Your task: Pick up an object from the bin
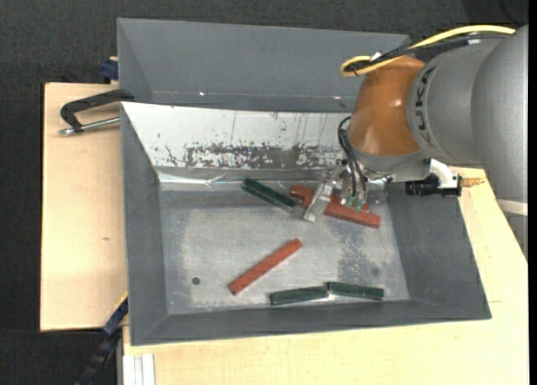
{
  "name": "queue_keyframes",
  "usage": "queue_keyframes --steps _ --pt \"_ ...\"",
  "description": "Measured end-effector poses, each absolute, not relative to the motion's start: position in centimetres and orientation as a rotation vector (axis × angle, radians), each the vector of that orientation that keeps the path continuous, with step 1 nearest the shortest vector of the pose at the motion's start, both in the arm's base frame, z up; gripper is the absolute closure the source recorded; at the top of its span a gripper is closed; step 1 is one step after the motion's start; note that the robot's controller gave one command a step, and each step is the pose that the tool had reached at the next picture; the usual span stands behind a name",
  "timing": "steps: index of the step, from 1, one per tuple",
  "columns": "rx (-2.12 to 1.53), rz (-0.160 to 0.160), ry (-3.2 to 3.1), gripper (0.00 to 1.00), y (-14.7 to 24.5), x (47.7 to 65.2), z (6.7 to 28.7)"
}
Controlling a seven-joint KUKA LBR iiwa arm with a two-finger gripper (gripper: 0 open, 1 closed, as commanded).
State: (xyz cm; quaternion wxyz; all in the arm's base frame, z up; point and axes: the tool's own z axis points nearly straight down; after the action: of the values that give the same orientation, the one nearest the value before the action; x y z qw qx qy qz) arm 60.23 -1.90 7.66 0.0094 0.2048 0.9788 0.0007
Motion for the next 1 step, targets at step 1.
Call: queue_keyframes --steps 1 --pt "0.639 0.002 3.057 1.0 -1.89 60.23 7.66"
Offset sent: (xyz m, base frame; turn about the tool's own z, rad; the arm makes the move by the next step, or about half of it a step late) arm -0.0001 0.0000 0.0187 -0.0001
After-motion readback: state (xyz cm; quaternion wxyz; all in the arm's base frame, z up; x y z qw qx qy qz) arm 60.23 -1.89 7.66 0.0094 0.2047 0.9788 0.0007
